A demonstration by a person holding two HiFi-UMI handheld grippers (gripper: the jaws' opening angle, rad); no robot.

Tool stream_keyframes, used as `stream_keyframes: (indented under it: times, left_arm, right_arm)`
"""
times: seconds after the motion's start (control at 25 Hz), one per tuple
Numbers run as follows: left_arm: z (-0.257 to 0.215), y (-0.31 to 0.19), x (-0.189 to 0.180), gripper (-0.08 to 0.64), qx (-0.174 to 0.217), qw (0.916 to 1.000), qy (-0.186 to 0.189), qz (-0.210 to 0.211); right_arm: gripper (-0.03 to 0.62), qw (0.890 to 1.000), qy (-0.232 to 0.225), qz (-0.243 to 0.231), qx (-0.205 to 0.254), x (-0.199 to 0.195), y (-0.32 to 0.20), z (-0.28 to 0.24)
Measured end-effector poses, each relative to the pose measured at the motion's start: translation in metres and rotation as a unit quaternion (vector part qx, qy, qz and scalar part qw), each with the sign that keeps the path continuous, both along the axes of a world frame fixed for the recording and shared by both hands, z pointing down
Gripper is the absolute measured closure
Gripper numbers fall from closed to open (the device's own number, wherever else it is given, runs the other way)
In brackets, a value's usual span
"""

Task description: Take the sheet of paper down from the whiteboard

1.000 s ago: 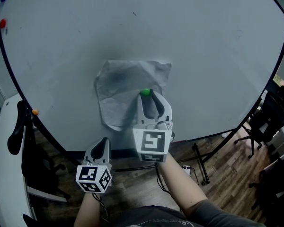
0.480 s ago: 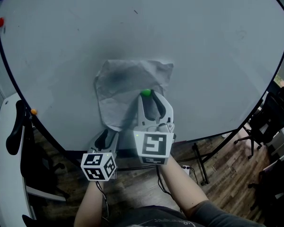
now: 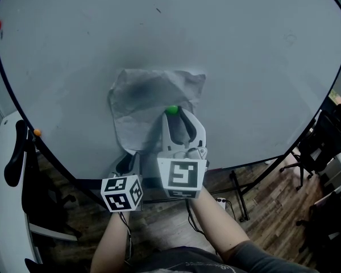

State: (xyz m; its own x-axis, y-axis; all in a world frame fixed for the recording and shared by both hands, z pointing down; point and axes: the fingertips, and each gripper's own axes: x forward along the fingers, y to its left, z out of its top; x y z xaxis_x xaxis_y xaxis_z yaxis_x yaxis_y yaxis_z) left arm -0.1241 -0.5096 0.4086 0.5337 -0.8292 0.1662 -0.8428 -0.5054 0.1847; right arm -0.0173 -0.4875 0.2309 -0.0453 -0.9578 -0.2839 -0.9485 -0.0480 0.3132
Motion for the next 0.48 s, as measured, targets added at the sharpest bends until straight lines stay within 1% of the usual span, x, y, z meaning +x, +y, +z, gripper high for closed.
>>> stream_keyframes:
  times: [0.04, 0.12, 0.32, 0.48]
  left_arm:
    - [-0.001, 0.0, 0.002, 0.497, 0.001, 1.0, -0.003, -0.002]
    - [-0.002, -0.001, 0.004, 0.526, 0.003, 1.0, -0.002, -0.004]
    - [-0.003, 0.002, 0.004, 0.543, 0.004, 0.9999, 0.012, 0.002]
    - [-0.006, 0.01, 0.002, 0.546, 0.015, 0.9998, 0.01, 0.001]
  right_arm:
    - [0.465, 1.0, 0.0, -0.001, 0.001, 0.0, 0.0, 0.001]
    - [0.465, 1.0, 0.004, -0.004, -0.002, 0.0, -0.001, 0.004]
    - [0.465, 1.0, 0.005, -0.013, -0.003, 0.0, -0.003, 0.002]
    - [0.468, 1.0, -0.006, -0.024, 0.004, 0.0, 0.0, -0.003]
